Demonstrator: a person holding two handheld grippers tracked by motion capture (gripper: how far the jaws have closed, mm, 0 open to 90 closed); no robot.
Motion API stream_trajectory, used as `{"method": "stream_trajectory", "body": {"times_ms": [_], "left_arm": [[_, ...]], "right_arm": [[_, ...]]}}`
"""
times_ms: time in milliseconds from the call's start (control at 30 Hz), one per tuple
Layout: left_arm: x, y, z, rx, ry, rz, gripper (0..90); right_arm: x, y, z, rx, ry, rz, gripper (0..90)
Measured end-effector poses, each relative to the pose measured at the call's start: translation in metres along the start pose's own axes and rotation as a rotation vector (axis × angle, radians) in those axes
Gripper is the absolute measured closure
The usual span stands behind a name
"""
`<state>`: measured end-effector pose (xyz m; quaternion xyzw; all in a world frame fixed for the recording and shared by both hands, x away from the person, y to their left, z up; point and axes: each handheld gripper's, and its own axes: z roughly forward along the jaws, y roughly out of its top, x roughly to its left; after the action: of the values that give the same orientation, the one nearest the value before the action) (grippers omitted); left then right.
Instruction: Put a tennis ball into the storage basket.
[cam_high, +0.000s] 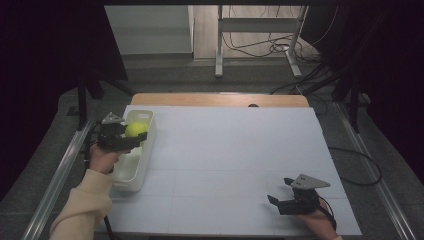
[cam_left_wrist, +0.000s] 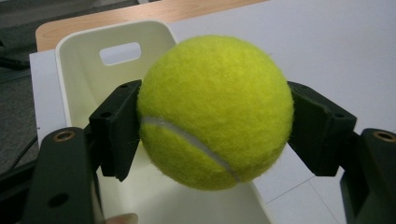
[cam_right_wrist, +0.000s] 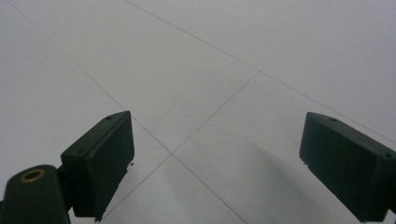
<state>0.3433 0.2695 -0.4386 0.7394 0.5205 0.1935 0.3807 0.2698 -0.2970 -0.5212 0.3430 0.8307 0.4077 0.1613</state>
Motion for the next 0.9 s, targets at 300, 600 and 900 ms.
{"method": "stream_trajectory", "body": {"times_ms": [300, 600, 900], "left_arm": [[0.0010, -0.0031, 0.0062, 0.044, 0.006, 0.009, 26.4], [0.0028, -0.0049, 0.0055, 0.048, 0.013, 0.003, 26.4], [0.0047, -0.0069, 0.0072, 0.064, 0.041, 0.000, 26.4]], "right_arm": [[-0.0001, -0.0002, 0.0004, 0.000, -0.001, 0.000, 10.7], [0.0002, -0.0003, 0.0005, 0.005, -0.004, -0.002, 10.7], [0.0002, -0.0004, 0.0008, 0.006, -0.004, -0.003, 10.7]]}}
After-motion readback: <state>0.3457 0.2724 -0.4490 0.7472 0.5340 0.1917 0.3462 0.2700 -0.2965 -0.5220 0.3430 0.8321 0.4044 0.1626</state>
